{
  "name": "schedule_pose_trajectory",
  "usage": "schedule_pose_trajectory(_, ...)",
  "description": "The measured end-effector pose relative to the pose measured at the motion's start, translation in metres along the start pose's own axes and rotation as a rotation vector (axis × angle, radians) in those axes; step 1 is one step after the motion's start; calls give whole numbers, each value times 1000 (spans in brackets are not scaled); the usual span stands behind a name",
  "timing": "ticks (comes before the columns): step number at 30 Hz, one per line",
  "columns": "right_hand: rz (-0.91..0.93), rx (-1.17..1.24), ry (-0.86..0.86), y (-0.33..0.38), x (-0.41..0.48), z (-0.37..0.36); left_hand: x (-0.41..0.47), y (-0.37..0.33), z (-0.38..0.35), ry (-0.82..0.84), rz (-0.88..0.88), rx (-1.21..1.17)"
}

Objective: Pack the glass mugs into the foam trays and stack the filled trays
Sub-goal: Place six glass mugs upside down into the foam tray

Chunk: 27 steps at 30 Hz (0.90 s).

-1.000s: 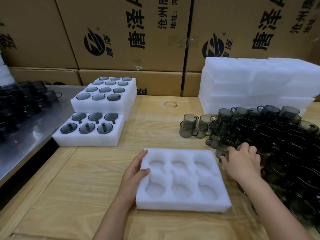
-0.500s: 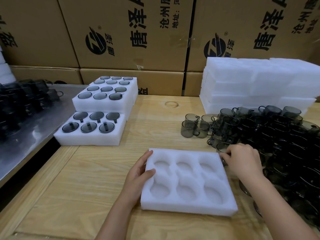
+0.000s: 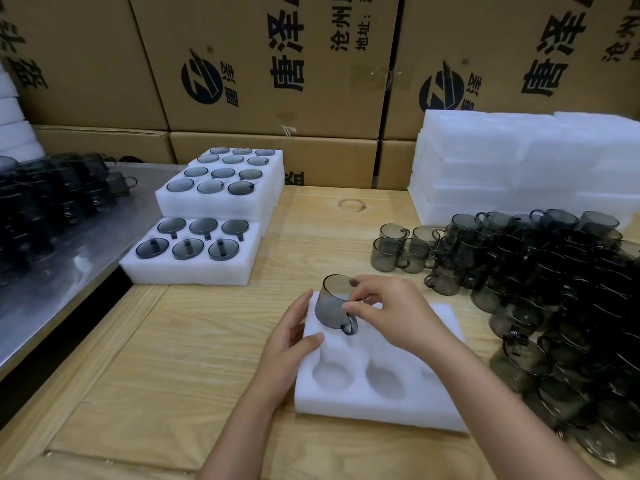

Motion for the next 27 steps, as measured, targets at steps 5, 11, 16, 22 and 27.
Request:
schedule_pose_trajectory(5, 5, -44, 45, -3, 1, -6, 0, 1, 0, 4, -5, 10)
schedule_pose_trajectory(11, 76, -280, 144, 6, 2, -13, 0, 0, 2, -55, -5, 5)
schedule_pose_trajectory(16, 85, -420, 207, 9, 8, -20, -1, -2, 1, -82, 5, 7)
schedule_pose_trajectory(22, 72, -488, 312, 5, 16, -29, -1, -3, 2, -104, 37, 66)
schedule_pose_trajectory(27, 88, -375, 283, -2, 13, -24, 8, -14, 5, -163, 49, 122)
Point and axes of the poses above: each hand's wrist, its own x-axis towards the middle knuckle, its own z-axis out of the back of the hand, y = z × x, the point moved 8 cm from there along x, towards the middle knuckle, and after that the axes turned 1 degree about x, right-handed, at the moved point
